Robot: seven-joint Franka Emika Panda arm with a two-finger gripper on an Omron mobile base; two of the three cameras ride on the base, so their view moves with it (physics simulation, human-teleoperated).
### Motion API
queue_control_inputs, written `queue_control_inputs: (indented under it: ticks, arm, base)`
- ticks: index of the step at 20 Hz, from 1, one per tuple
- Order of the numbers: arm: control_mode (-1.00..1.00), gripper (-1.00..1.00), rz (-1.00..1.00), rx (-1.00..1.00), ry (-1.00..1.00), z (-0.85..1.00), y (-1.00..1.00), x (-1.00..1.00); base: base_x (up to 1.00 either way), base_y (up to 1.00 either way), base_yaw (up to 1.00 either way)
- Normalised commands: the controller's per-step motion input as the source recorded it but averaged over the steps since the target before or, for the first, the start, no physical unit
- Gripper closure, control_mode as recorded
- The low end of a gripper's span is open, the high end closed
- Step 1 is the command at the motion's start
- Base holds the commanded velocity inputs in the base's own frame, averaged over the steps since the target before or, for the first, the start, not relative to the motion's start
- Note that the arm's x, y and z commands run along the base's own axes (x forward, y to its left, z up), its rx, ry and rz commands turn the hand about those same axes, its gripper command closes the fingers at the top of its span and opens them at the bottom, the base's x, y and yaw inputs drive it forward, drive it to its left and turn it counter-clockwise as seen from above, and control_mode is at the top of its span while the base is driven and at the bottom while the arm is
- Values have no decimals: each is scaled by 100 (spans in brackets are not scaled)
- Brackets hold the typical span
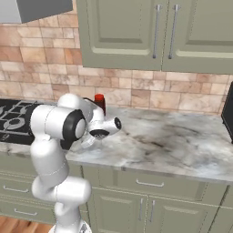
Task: Collect the paprika, mayonnaise, and shaker from the cabinet and place them next to the stove.
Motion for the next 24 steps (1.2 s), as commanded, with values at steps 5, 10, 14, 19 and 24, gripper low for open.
queue_control_inputs:
  ticks: [5, 10, 14, 19, 24]
  arm:
    - [-100, -100, 0, 3, -5, 3, -8, -21]
    - [-100, -100, 0, 4, -4, 27, -8, -23]
    - [-100, -100, 0, 1, -5, 50, -5, -18]
    - [-100, -100, 0, 0, -7, 58, 0, -26]
    - [-100, -100, 0, 0, -4, 65, 0, -51]
  base:
    - [0, 0, 0]
    - [0, 0, 0]
    - [0, 0, 0]
    - [0, 0, 0]
    - [0, 0, 0]
